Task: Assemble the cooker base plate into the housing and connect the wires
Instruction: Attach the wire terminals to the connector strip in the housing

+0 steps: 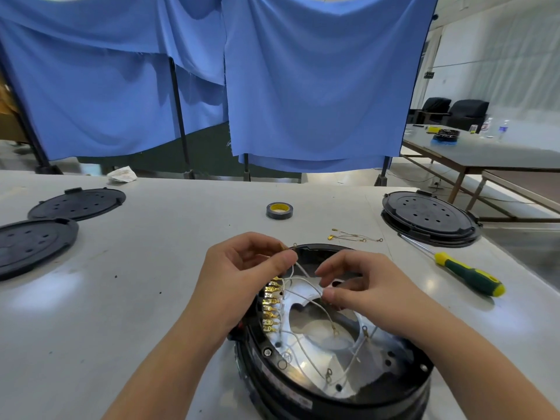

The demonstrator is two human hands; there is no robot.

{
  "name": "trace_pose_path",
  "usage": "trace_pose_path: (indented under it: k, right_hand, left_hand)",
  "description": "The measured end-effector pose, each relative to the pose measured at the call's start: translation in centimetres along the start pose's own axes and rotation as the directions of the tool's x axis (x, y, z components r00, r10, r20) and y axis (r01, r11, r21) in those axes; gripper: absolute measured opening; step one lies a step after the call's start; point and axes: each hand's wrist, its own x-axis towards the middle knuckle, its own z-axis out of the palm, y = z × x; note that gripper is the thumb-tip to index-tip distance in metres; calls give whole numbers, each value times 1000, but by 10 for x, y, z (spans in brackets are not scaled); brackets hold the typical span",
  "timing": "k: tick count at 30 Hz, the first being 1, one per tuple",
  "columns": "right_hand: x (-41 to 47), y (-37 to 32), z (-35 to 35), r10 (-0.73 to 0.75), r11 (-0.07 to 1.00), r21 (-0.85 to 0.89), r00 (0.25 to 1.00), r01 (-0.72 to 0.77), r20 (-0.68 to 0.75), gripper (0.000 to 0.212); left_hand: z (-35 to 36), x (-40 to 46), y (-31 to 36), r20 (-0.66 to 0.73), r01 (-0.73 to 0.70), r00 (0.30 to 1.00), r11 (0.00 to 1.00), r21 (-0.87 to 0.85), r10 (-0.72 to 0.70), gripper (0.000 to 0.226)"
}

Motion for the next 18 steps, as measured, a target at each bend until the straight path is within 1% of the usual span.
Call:
trace_pose_path:
  k: [2, 4, 6, 8, 12, 14, 16, 18]
  right_hand:
    - [-1, -1, 2, -8, 1000, -28, 996, 11, 94, 25]
    - [-4, -3, 3, -3, 1000, -19, 976, 7, 218, 22]
    - [-6, -5, 4, -3, 1000, -4, 954, 5, 301, 16]
    - [-6, -6, 4, -16, 1000, 7, 953, 15, 302, 13]
    - [-3, -5, 2, -43, 997, -54, 975, 56, 217, 15]
    - [-4, -4, 2, -31, 996, -80, 978, 49, 205, 16]
    - [-4, -4, 2, -5, 994, -107, 979, 28, 204, 17]
    - [-3, -4, 2, 14, 988, -153, 981, 17, 194, 16]
  left_hand:
    - [1, 0, 0, -3, -5, 1000, 1000, 10, 5, 30]
    - [3, -1, -1, -6, -11, 1000, 1000, 17, 11, 27]
    - [3, 0, -2, -13, -9, 1000, 1000, 27, 9, 25]
    - [2, 0, -3, -27, -5, 1000, 999, 32, 6, 24]
    - [1, 2, -4, -51, 10, 999, 999, 41, -8, 25]
    - [-1, 2, -3, -16, 23, 1000, 999, 32, -22, 23]
    - [-4, 2, -4, 27, 37, 999, 999, 39, -38, 17]
    - [-6, 4, -7, 7, 40, 999, 997, 68, -40, 13]
